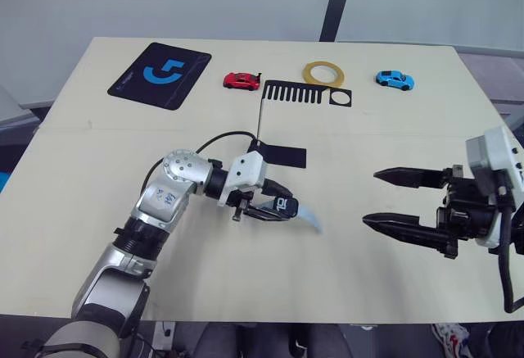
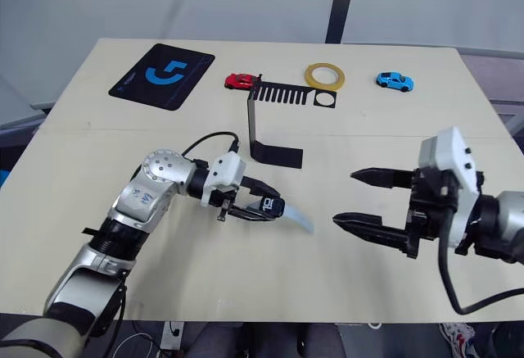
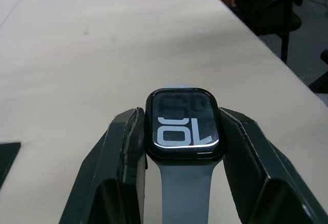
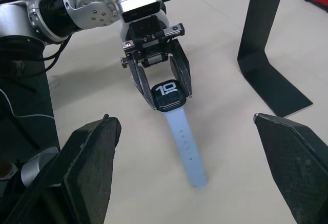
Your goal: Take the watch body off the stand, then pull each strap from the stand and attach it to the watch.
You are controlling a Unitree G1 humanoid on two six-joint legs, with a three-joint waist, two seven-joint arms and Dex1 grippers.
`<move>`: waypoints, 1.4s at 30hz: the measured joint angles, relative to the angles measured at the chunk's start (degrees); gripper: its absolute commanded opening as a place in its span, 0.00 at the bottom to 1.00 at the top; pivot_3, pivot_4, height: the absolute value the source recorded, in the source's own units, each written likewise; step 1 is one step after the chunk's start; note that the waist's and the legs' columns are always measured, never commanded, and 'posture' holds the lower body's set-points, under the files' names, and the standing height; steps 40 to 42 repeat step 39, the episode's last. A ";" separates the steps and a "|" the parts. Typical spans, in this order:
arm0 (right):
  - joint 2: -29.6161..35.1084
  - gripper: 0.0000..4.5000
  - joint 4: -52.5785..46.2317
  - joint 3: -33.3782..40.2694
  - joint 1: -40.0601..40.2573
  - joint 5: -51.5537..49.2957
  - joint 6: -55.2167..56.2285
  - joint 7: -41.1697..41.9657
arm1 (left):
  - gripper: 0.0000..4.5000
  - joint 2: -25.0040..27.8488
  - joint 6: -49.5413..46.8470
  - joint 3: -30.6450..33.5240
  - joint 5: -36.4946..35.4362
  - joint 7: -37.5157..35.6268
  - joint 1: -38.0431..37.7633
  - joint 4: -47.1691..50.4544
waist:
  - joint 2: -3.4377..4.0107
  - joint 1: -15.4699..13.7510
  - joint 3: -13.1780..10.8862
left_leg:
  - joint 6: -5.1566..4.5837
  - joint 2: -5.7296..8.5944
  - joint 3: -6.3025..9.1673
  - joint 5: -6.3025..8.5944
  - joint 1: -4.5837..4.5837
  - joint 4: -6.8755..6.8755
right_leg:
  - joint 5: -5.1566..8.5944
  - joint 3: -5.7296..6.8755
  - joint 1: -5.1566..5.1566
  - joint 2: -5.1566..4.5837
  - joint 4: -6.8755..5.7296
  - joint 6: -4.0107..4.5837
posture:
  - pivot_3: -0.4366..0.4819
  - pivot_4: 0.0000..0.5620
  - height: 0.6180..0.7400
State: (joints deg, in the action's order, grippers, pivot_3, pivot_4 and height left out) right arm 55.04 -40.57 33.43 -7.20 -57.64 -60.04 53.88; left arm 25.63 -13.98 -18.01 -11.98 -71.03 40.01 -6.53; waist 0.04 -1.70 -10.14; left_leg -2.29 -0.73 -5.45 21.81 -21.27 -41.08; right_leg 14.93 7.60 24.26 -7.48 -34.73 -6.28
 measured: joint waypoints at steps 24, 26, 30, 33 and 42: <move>0.71 1.00 -1.04 -8.84 11.85 10.08 14.42 -0.69 | 0.99 5.21 -21.06 -0.25 -0.90 5.70 -7.23 13.16 | 0.00 0.15 0.00 | 0.00 -0.16 0.02 0.00 0.02 0.00 | 0.01 -0.01 0.00 0.03 -0.02 0.01 | 0.48 0.27 0.93; 1.44 1.00 0.11 -7.63 13.84 10.65 15.11 1.01 | 0.99 11.18 -25.18 5.09 -6.86 1.79 -8.77 17.04 | 0.00 0.44 0.00 | 0.00 -0.25 0.01 0.01 0.05 0.03 | 0.02 -0.01 0.01 0.05 0.00 0.03 | 0.48 0.27 0.93; 3.80 1.00 2.82 -1.98 16.79 11.08 15.24 5.29 | 0.99 23.40 -28.93 15.80 -15.59 -5.84 -11.56 19.68 | 0.01 0.31 0.00 | 0.00 -0.24 0.01 0.01 0.08 0.04 | 0.02 -0.02 -0.01 0.03 0.02 0.03 | 0.48 0.27 0.93; 5.51 1.00 5.46 4.02 19.72 11.26 15.17 9.59 | 0.99 33.33 -27.49 23.35 -17.41 -11.82 -15.26 16.51 | 0.01 0.17 0.00 | 0.01 -0.20 0.01 0.01 0.07 0.05 | 0.03 -0.01 -0.03 0.03 0.08 0.03 | 0.48 0.27 0.93; 7.02 1.00 8.15 10.01 22.49 13.24 17.11 16.45 | 0.99 43.05 -21.62 30.82 -17.93 -15.02 -21.30 11.36 | 0.01 0.07 0.00 | -0.01 -0.19 0.04 0.06 0.09 0.07 | 0.02 -0.03 -0.11 0.00 0.16 0.03 | 0.48 0.27 0.93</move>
